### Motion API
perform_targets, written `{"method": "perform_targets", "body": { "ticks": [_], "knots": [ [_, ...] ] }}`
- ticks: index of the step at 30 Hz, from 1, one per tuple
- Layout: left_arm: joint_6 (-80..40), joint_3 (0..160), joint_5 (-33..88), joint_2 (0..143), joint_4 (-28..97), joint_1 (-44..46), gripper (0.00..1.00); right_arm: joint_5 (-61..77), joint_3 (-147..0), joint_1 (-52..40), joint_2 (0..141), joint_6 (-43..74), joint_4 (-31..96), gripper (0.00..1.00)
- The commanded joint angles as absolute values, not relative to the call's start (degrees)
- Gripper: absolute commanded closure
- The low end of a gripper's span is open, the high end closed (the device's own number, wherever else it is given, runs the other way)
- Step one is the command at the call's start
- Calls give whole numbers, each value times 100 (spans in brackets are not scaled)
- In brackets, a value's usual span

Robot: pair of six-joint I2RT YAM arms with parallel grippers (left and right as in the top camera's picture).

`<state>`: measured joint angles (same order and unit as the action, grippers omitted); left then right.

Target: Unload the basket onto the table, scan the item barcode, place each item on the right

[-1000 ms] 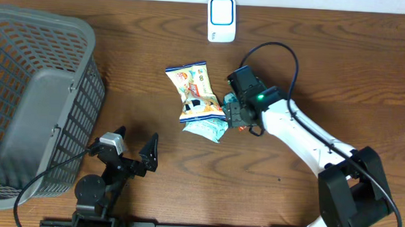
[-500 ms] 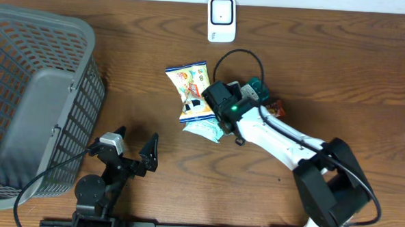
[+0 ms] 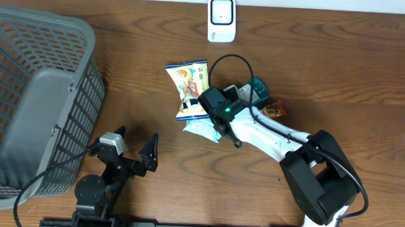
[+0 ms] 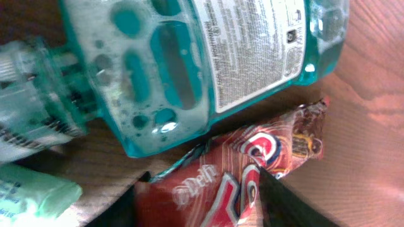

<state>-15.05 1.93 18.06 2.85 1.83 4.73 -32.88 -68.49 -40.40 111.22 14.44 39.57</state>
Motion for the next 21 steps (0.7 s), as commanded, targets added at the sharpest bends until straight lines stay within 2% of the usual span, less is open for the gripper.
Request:
{"method": "perform_targets", "body": {
  "ticks": [1,4,9,12,15,21],
  "knots": [
    [-1511,36,1839,255,266,495,1,-3457,-6842,-4007,11397,1586,4038,75],
    [-1511,36,1839,255,266,495,1,-3435,-6847,-4005,11454,1984,4233,99],
    [-1511,36,1839,255,266,495,1,-2838,-7369,-3994,11196,2038,4698,99],
    [-1511,36,1839,255,266,495,1,-1780,-8152,-3881,10860,2034,5498,99],
    [-1511,36,1839,255,266,495,1,-255,-8827,-3656,10416,1546,6147,99],
    [-1511,36,1839,255,266,495,1,2884,-9000,-2910,9983,292,6650,99]
  ]
}}
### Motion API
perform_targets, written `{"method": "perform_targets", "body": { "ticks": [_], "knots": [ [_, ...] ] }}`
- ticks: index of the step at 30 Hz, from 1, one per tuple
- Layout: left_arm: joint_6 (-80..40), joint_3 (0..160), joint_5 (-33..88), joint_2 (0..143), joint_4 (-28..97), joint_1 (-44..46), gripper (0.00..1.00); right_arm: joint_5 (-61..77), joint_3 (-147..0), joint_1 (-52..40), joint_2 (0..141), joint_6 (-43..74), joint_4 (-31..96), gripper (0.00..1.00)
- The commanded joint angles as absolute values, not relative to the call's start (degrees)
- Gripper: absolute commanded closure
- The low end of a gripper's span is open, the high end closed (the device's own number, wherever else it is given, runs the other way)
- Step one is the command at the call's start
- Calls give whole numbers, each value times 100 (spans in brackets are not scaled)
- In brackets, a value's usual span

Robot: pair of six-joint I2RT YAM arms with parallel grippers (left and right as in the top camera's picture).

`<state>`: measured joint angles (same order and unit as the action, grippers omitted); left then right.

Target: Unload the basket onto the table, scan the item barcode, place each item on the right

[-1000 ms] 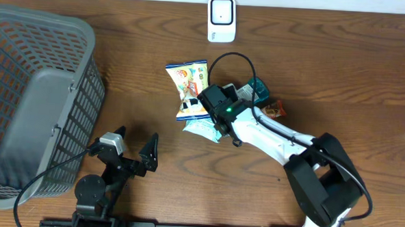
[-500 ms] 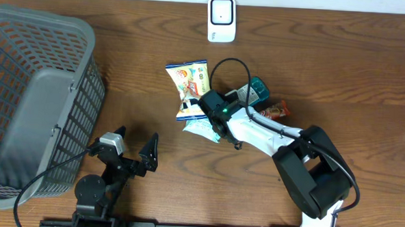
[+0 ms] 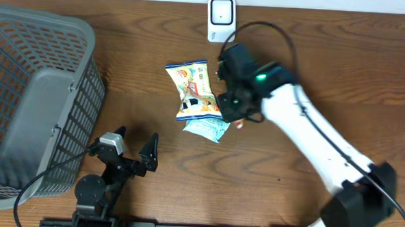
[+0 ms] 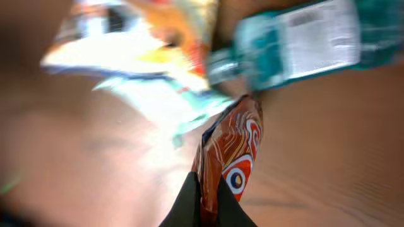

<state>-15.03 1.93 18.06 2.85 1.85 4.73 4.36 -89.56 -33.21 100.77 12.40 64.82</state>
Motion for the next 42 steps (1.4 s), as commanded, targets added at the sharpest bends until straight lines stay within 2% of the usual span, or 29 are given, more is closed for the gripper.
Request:
{"method": "perform_targets", "body": {
  "ticks": [1,5,7,15,18,24,30,38,40,42],
  "knots": [
    [-1511,36,1839,255,266,495,1,3538,-8993,-2749,9988,45,6724,99],
    [-1511,36,1839,255,266,495,1,5349,-8860,-2342,10012,-1295,6836,99],
    [-1511,36,1839,255,266,495,1,5500,-8829,-2307,10014,-1525,6810,99],
    [-1511,36,1839,255,266,495,1,5625,-8825,-2327,10119,-1549,6663,99],
    [-1511,36,1839,255,266,495,1,6226,-8781,-2386,10235,-1546,6565,99],
    [-1511,36,1839,255,266,495,1,6383,-8735,-2438,10908,-1280,6563,99],
    [-1511,36,1839,255,266,495,1,4936,-8729,-2241,11590,-746,6753,99],
    [-1511,36,1839,255,266,495,1,3590,-8729,-1632,11804,-729,6740,98],
    [-1511,36,1839,255,266,495,1,2985,-8729,-1402,11804,-563,6635,95],
    [-1511,36,1839,255,266,495,1,2617,-8729,-1258,11804,-294,6543,87]
  ]
}}
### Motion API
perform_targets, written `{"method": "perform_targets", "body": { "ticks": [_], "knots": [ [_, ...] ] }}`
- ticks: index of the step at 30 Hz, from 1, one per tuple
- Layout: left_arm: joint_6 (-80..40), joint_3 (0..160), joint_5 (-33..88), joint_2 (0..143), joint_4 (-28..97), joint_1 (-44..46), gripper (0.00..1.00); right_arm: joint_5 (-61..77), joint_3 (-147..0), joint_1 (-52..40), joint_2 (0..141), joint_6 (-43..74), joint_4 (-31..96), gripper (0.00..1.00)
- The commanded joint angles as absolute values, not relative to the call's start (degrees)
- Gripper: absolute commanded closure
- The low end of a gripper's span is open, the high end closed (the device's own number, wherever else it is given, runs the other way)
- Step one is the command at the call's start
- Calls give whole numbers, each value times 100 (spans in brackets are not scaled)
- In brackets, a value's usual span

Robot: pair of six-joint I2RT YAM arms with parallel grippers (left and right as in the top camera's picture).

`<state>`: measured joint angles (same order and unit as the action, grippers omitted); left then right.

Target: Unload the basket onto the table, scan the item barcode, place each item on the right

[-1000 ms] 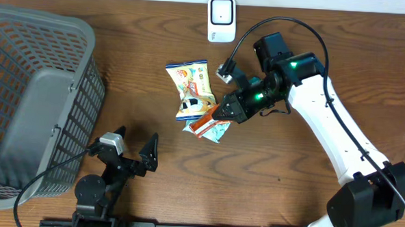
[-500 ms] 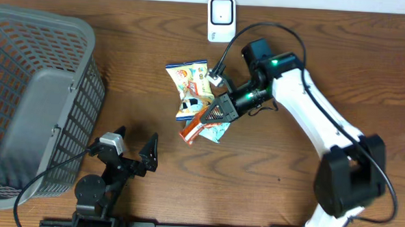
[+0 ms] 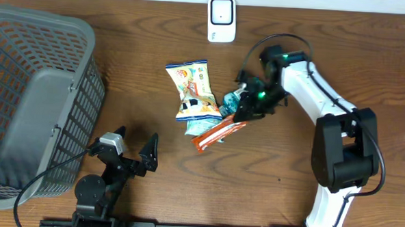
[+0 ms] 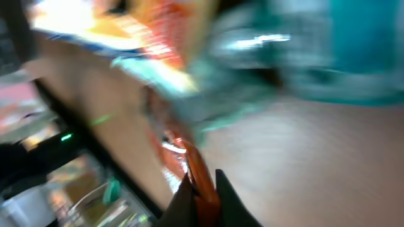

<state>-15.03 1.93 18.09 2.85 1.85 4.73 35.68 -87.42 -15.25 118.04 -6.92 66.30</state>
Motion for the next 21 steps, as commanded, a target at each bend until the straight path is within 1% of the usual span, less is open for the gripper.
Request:
{"method": "perform_targets", "body": {
  "ticks": [1,3,5,8,14,15,19,20,21],
  "knots": [
    [-1511,36,1839,255,266,495,1,2390,-8729,-1142,11804,-123,6445,73],
    [-1511,36,1839,255,266,495,1,2248,-8729,-991,11804,25,6309,59],
    [-1511,36,1839,255,266,495,1,2237,-8729,-886,11804,25,6230,48],
    [-1511,36,1839,255,266,495,1,2237,-8739,-829,11797,43,6217,48],
    [-1511,36,1839,255,266,495,1,2290,-8890,-847,11743,3,6611,43],
    [-1511,36,1839,255,266,495,1,2449,-8890,-875,11712,-158,6718,36],
    [-1511,36,1839,255,266,495,1,3516,-8868,-1072,11701,-1573,7249,25],
    [-1511,36,1839,255,266,495,1,3699,-8840,-1170,11701,-1861,7314,20],
    [-1511,36,1839,255,266,495,1,3750,-8825,-1249,11701,-1981,7328,19]
  ]
}}
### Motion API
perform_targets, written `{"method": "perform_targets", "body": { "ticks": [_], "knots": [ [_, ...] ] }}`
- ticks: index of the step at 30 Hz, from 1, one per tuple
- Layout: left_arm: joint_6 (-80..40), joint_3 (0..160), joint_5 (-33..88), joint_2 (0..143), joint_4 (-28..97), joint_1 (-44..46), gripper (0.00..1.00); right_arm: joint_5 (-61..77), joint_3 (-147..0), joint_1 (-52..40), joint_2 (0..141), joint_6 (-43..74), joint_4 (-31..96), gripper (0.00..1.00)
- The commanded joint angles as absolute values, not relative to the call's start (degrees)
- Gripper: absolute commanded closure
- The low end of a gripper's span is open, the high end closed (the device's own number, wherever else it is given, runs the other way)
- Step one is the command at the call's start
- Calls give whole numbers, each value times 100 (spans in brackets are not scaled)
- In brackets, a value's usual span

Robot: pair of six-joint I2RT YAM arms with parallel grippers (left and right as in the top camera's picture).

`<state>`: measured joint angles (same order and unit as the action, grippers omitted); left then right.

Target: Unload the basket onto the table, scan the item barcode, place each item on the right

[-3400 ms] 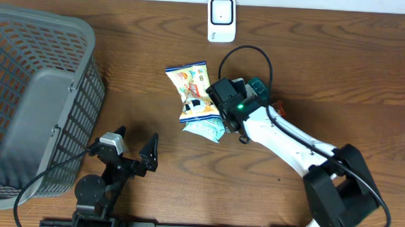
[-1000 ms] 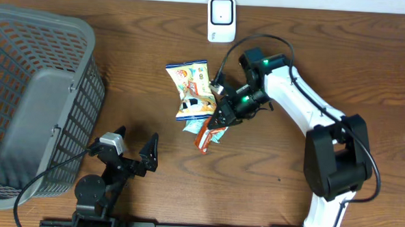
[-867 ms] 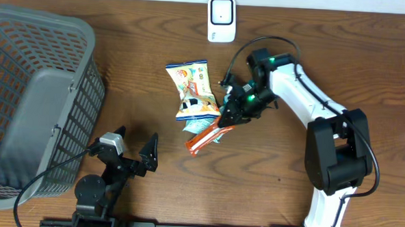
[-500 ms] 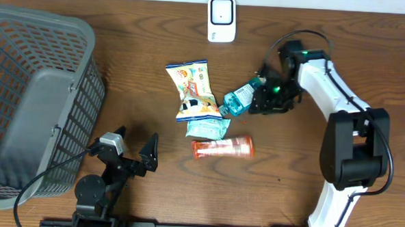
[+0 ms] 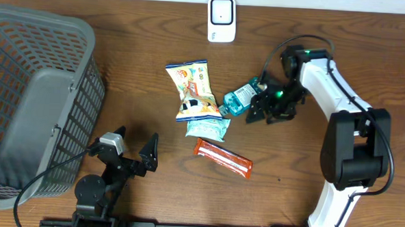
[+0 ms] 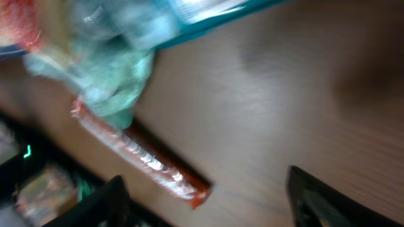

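Observation:
A red-orange snack packet (image 5: 222,157) lies flat on the wooden table, in front of the pile of items. The right wrist view shows it as a blurred shiny red strip (image 6: 142,161) beyond the fingers. My right gripper (image 5: 267,115) hovers to the packet's upper right beside a teal bottle (image 5: 241,98); it is open (image 6: 208,208) with nothing between its fingers. The white barcode scanner (image 5: 221,19) stands at the table's far edge. My left gripper (image 5: 136,143) rests open near the front left.
A yellow-and-white snack bag (image 5: 190,89) and a pale green packet (image 5: 207,127) lie left of the bottle. A large grey basket (image 5: 87,95) fills the left side. A small orange object sits at the right edge.
My right gripper was shut on the red packet, holding it low by the pale green packet. Now the packet lies flat on the table and the gripper is open, farther right.
My right gripper stood open over the red packet beside the teal bottle. Then it was shut on the packet, raised not far from the scanner. Then it held the packet low in front of the pile. Now the packet lies released on the table.

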<state>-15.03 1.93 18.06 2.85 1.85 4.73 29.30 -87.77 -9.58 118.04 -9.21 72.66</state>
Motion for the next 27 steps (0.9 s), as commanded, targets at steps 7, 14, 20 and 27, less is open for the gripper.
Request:
{"method": "perform_targets", "body": {
  "ticks": [7,14,20,27],
  "knots": [
    [-1511,36,1839,255,266,495,1,3293,-8600,-2314,11734,-2191,6689,19],
    [-1511,36,1839,255,266,495,1,2816,-7924,-2838,11736,-2165,6348,21],
    [-1511,36,1839,255,266,495,1,2646,-7223,-2908,11736,-1723,5878,36],
    [-1509,36,1839,255,266,495,1,2700,-6790,-3059,11736,-1448,5577,42]
  ]
}}
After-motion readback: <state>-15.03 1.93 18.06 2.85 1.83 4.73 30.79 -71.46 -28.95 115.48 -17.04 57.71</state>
